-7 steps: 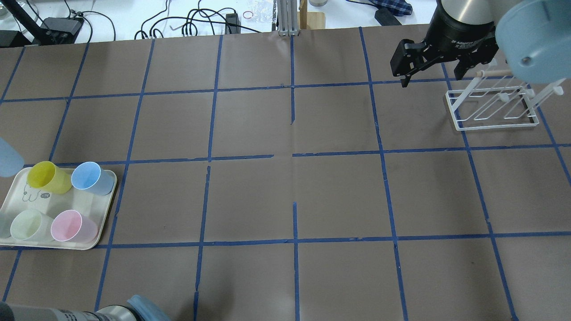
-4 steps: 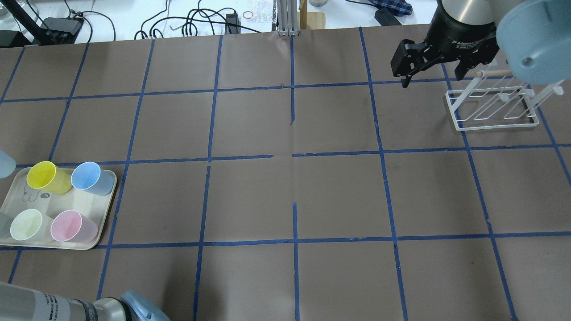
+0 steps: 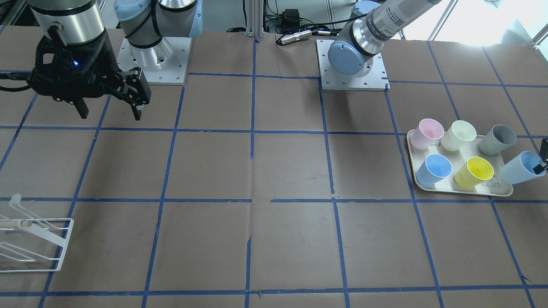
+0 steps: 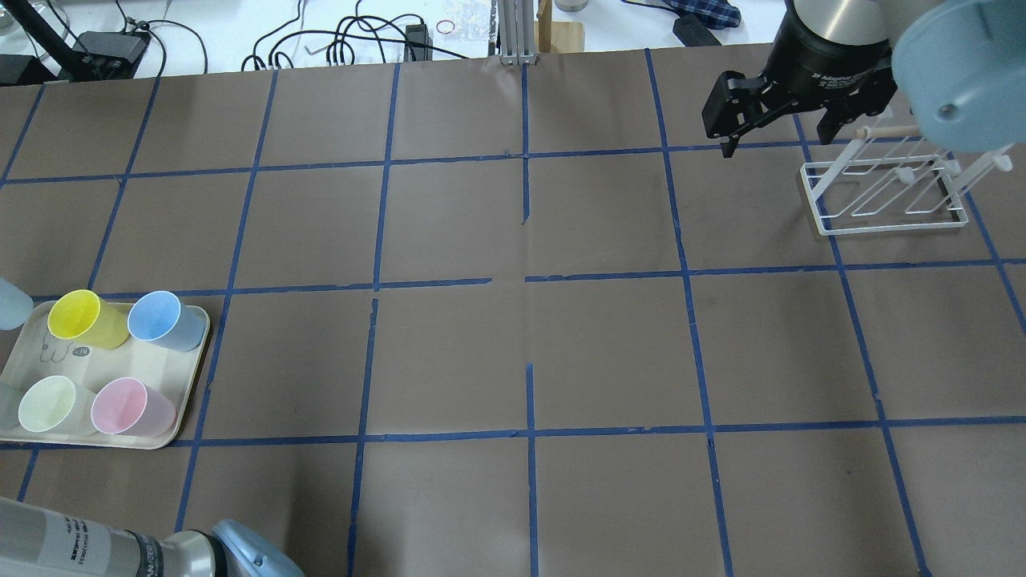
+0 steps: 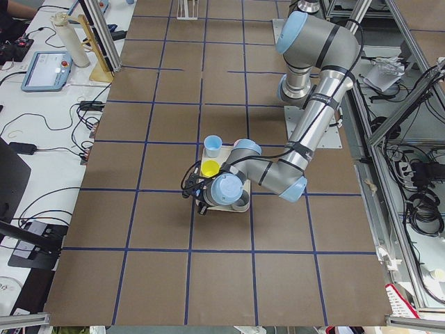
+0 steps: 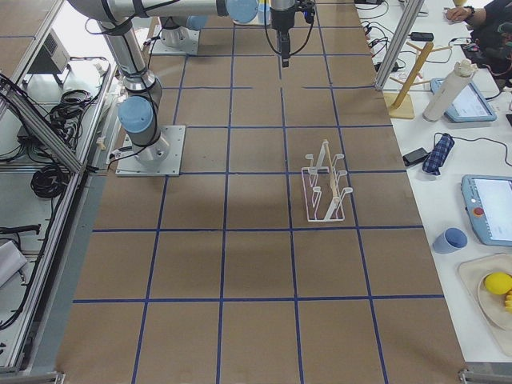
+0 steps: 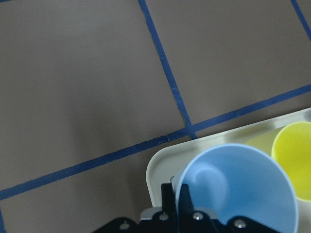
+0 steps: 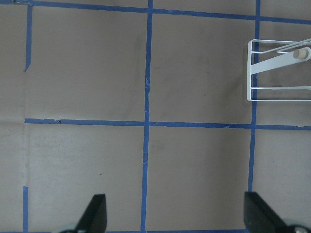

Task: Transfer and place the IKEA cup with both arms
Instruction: 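Lower the cup onto the tray beside the yellow cup and release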

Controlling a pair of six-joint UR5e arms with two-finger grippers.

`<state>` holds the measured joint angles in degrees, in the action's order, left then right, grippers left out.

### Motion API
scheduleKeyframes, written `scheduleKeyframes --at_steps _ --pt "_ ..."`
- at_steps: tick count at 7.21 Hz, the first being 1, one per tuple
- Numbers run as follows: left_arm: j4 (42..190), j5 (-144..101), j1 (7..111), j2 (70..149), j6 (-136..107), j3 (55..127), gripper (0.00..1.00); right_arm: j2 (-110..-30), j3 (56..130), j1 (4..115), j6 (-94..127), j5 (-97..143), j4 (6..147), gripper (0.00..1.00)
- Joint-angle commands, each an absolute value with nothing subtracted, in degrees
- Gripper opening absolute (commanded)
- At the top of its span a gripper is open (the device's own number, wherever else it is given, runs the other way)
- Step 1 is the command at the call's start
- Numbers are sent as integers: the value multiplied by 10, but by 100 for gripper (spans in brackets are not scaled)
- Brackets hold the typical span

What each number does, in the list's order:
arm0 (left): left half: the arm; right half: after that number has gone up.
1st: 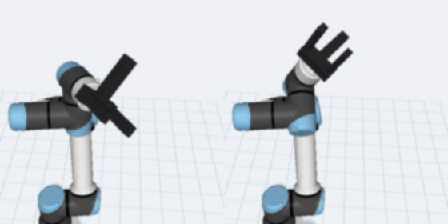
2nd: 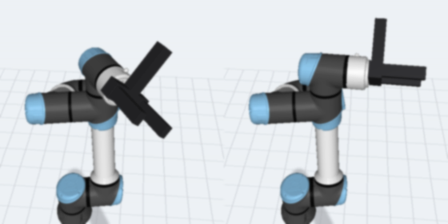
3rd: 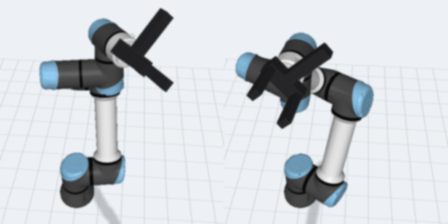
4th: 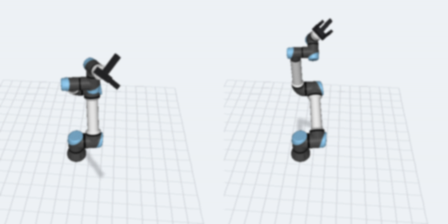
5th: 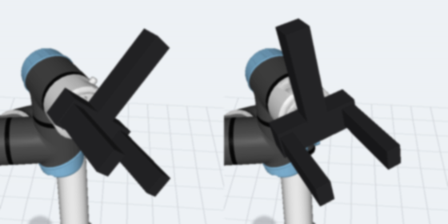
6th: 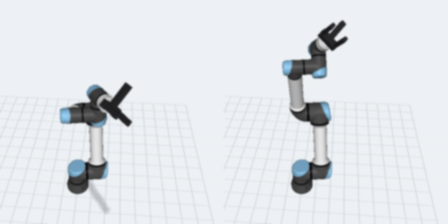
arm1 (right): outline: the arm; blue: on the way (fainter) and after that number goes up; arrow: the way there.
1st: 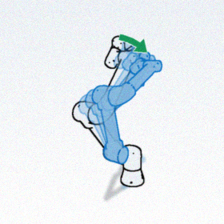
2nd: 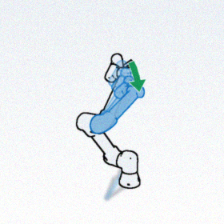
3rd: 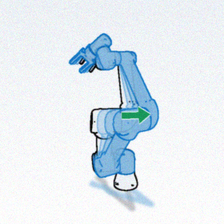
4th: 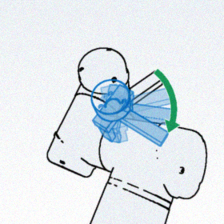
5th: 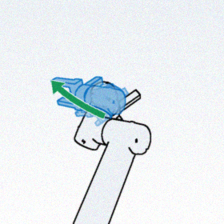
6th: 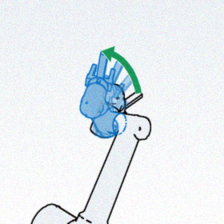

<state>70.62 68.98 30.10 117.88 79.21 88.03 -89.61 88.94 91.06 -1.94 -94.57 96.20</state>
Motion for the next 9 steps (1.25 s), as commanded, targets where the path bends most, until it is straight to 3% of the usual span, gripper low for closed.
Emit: scheduleKeyframes --at_steps 1,7,8,9 --pt "706 688 301 1192 794 885 0 -893 889 911 -19 -947 963 100" --pt "704 693 303 1217 795 874 0 -892 889 910 -12 -909 970 100" --pt "704 693 304 1217 794 875 21 -892 889 910 -12 -896 972 100" --pt "704 692 303 1221 794 877 63 -892 889 910 -12 -896 970 100"
